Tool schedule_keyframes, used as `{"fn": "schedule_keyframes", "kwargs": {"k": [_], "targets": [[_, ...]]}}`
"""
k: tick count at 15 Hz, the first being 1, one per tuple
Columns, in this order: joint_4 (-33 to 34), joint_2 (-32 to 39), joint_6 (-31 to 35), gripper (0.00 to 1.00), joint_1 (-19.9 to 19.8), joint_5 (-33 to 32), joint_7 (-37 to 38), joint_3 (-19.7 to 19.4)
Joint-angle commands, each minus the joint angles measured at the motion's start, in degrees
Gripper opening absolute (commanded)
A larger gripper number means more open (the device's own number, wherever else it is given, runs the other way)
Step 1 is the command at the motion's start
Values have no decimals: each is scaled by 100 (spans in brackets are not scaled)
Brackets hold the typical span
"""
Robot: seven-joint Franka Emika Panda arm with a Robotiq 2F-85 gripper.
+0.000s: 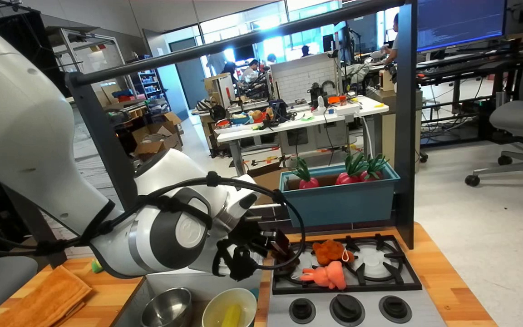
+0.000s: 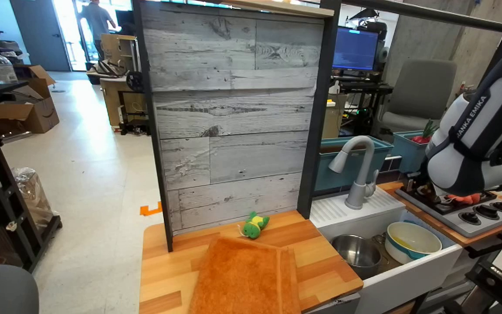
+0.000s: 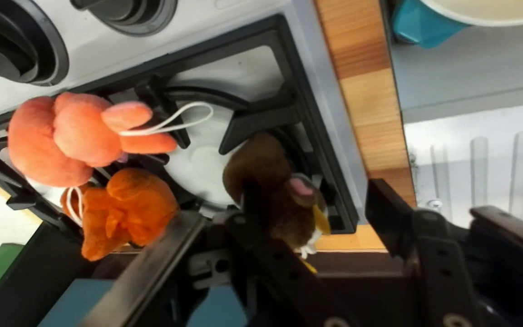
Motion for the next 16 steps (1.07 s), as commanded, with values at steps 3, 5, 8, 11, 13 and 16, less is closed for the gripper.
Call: {"fn": "schedule_keyframes", "kwargs": {"k": [3,5,8,11,13,16], "targets": [[-1178,-1176,775,19,-499,-546,-653,488],[-1815,-1785,1386,4,-1007,-1088,-1006,969],[-2380,-2369,1254,0,-1636,-1848,-1280,1579],[-2497,-2510,660,26,-1652,-1845,-1352,1673],[-2351,-2337,797,9,-1564,-1673,-1301,1587],[-2259,-2217,716,52,-1337,-1541,-1282,1362]]}}
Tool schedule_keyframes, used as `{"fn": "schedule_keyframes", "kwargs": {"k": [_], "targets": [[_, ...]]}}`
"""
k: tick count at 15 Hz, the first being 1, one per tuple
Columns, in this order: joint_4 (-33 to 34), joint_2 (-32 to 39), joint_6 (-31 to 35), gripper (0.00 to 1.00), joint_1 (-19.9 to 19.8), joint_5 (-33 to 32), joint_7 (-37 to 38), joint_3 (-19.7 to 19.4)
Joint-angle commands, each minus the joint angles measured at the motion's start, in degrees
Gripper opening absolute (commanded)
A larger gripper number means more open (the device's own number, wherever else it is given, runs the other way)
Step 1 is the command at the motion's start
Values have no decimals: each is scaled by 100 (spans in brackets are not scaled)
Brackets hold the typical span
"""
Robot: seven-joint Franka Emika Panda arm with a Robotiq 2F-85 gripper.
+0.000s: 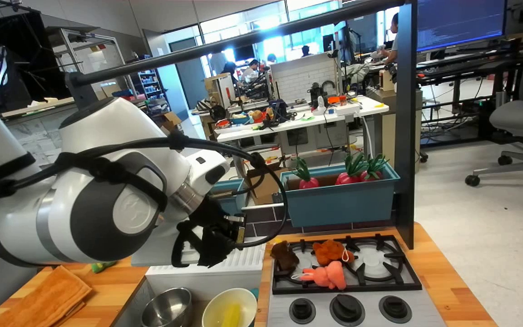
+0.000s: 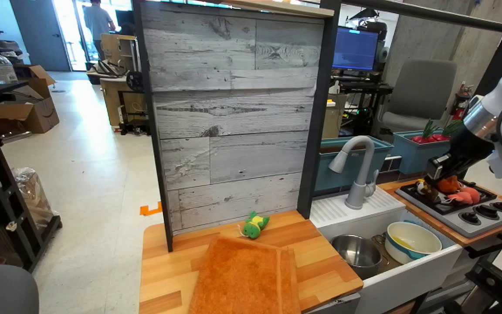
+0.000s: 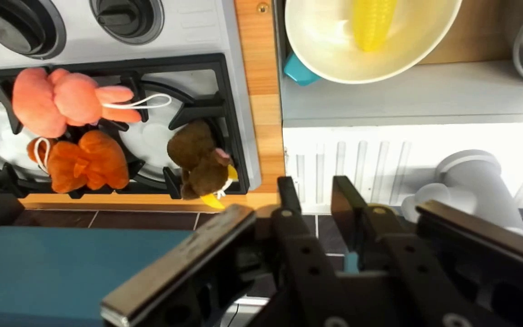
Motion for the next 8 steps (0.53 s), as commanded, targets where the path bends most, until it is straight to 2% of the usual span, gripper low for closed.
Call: {"fn": "schedule_keyframes", "kwargs": {"k": [1,2,3,5,8], "targets": [[393,349,-145,52,441,414,8,-417],[595,528,-284,54,562,555,62,-538],[930,866,-440,59,896,833,167,-854],[1520,1435,-775,74,1119,1058,347,-1110],[2213,2039,-855,95,1185,1124,627,-1135]]}}
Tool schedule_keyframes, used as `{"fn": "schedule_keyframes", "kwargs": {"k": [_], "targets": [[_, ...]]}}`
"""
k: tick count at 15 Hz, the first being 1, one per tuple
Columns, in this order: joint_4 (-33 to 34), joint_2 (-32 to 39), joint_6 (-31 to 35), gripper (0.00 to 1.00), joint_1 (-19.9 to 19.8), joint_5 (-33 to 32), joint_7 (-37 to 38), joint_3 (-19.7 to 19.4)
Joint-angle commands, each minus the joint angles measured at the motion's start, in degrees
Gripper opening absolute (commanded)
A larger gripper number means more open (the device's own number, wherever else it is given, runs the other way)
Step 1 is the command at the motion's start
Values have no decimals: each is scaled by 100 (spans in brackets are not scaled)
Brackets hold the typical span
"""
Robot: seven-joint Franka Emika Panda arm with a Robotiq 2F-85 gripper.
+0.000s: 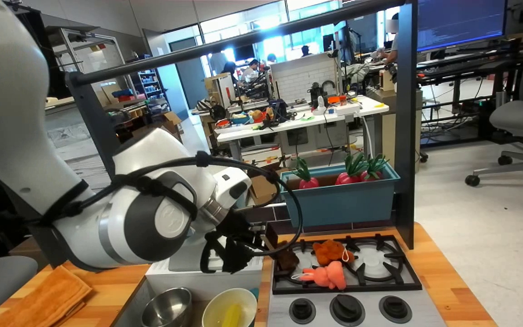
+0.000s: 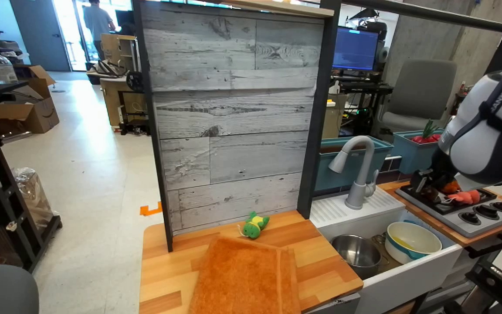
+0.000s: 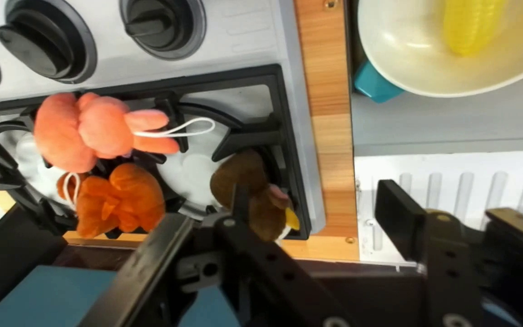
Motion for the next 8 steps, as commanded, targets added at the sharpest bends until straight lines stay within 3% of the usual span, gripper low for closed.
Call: {"fn": "schedule_keyframes", "kwargs": {"k": [1,5,8], "targets": [[1011,874,-110,99,170,197,378,-160],[1491,1271,-156,100,204,215,577,-305],[1195,995,-4,100,29,116,513,-284]]}}
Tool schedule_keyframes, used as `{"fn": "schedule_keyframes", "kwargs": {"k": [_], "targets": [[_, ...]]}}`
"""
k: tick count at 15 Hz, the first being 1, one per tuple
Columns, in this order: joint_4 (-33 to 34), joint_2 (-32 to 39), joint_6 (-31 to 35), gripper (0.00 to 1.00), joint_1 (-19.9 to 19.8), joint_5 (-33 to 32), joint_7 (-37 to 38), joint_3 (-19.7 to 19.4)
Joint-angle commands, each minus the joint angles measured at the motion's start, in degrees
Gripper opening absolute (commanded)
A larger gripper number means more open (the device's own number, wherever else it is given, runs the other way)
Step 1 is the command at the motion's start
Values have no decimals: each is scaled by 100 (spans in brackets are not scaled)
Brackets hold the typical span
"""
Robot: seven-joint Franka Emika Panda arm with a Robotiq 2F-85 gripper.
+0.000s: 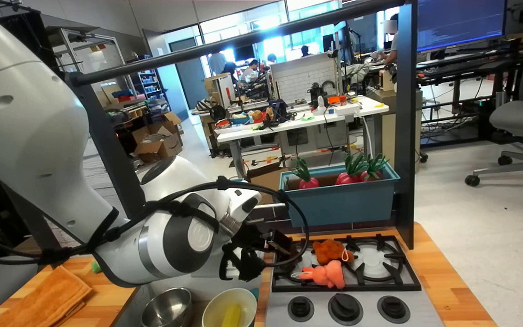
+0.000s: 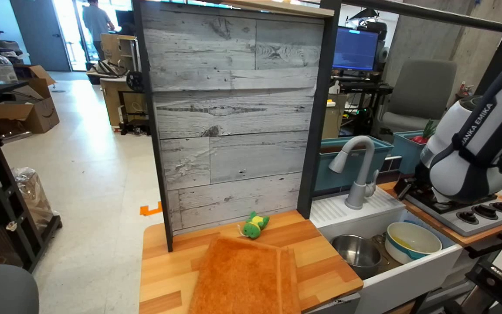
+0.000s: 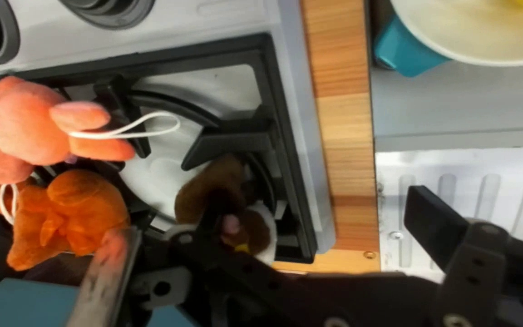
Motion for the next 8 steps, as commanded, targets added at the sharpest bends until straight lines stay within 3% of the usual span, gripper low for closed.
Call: {"fn": "schedule_keyframes", "kwargs": {"k": [1,5,8], "targets": [[-204,-254,55,100,-103,29,-118,-76],[-708,-638,480,100,-274,11,-209,-76],[-704,-609,624,100,-320,139,-183,-108]]}}
